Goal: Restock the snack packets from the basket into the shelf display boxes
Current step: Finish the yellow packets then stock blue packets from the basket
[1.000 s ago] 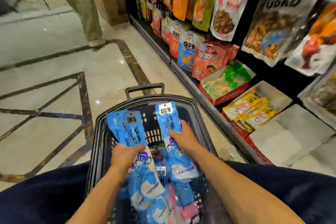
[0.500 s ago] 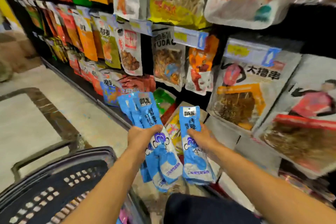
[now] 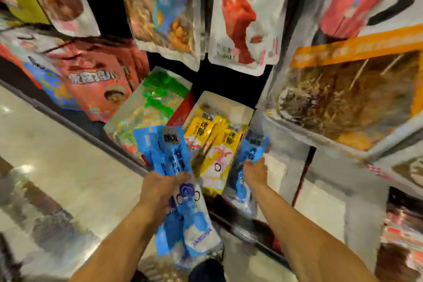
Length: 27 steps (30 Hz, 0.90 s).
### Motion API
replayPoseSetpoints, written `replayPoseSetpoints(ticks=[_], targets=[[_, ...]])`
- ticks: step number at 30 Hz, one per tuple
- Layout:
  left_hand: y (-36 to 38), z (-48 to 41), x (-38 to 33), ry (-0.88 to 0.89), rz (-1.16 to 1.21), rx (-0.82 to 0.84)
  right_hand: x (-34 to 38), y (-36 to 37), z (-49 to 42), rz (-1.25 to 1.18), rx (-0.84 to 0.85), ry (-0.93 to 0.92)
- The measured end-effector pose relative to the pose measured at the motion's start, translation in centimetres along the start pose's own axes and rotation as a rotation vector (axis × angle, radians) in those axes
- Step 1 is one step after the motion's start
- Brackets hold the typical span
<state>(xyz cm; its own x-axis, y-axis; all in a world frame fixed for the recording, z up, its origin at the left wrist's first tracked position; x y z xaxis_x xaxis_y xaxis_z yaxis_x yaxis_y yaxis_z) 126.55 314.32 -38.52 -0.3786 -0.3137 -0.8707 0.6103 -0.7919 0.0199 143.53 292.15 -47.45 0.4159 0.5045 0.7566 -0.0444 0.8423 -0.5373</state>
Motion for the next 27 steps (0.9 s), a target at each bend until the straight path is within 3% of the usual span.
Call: replayPoseSetpoints(ticks=[3, 6, 10, 12, 14, 16, 18, 20, 24, 27], targets=[[0.5, -1.1, 0.8, -0.029, 0.012, 0.059, -2.3, 1.4, -0.3, 0.236, -0.112, 0.086], [-0.3, -1.7, 2.8, -0.077, 0.023, 0.068, -4.0, 2.6, 0.5, 0.386, -0.081, 0.064], [0.4, -1.2, 4.6, -0.148, 0.053, 0.125, -4.2, 1.3, 1.2, 0.363, -0.082, 0.073], [1.0, -0.6, 5.1, -0.182, 0.083, 0.152, -2.8, -0.2, 3.1, 0.252, -0.115, -0.038], [1.4, -0.1, 4.9, -0.204, 0.103, 0.173, -0.6, -1.0, 6.6, -0.003, 0.005, -0.221], [1.7, 0.3, 4.1, -0.202, 0.109, 0.163, 1.6, -1.1, 11.3, -0.171, 0.285, -0.306], [2.4, 0.9, 3.2, -0.186, 0.105, 0.170, 2.3, -0.3, 15.2, -0.102, 0.575, -0.340], [3.4, 1.9, 2.5, -0.175, 0.089, 0.208, 1.6, 0.0, 16.9, -0.067, 0.682, -0.335], [5.0, 3.8, 1.4, -0.132, 0.047, 0.310, 1.3, -2.3, 16.8, -0.202, 0.592, -0.296], [5.4, 4.2, 1.6, -0.094, 0.030, 0.324, 1.0, -5.5, 15.7, -0.289, 0.430, -0.290]])
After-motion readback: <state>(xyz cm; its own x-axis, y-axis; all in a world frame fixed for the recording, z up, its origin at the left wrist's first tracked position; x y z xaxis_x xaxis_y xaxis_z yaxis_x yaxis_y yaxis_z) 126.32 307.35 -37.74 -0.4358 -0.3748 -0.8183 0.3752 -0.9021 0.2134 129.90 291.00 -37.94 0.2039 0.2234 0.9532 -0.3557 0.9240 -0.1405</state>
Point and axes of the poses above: each hand's wrist, its own z-axis away from the middle knuckle, its own y-axis out of the palm, x = y × z, the point moved 6 cm from there along -z, towards the middle knuckle, and after that the axes turned 1 degree about z, right-handed, at the moved point
